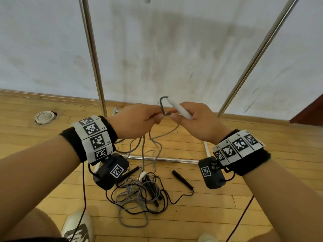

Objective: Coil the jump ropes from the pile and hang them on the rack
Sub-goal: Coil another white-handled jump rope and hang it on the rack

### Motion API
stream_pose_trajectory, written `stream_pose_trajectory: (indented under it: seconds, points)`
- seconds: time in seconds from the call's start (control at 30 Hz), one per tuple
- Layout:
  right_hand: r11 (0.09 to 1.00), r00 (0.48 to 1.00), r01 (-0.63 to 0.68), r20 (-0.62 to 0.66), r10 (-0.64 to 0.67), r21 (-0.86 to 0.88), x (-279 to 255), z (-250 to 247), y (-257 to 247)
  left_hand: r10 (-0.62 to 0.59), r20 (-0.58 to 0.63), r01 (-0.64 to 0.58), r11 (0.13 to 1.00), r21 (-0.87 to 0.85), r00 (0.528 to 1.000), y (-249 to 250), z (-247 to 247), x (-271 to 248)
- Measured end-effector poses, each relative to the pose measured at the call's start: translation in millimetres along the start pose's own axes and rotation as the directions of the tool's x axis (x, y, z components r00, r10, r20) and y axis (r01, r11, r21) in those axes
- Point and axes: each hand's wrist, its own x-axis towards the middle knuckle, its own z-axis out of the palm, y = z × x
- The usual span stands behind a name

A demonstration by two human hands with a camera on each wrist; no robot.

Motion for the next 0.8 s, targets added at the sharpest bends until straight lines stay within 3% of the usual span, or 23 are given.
stream_pose_trajectory:
  seconds: [0.13,0.27,0.33,0.43,0.57,0.8]
  points:
    - [0.999,1.0,-0.018,0.002,0.018,0.046,3,3,-4,0.021,-0.04,-0.024,0.998,-0.062,0.999,-3,-6,0]
    - [0.998,0.999,0.003,0.054,0.0,-0.06,5,6,-8,0.025,-0.006,-0.025,0.994,-0.108,1.0,-16,-8,-4]
    - [0.998,1.0,-0.005,-0.004,0.005,-0.067,7,3,-10,0.008,0.035,-0.007,0.999,-0.039,0.999,-28,-8,-7]
    - [0.998,0.983,-0.027,-0.18,0.036,0.054,13,-15,-9,-0.083,0.101,0.073,0.993,0.095,0.991,-51,-8,-14]
    - [0.993,0.939,-0.035,-0.337,0.072,0.115,17,-44,2,-0.181,0.114,0.173,0.982,0.078,0.977,-70,-10,-22]
    - [0.989,0.959,-0.145,-0.245,0.141,0.003,14,-38,19,-0.153,0.032,0.152,0.988,0.035,0.988,-56,-13,-18]
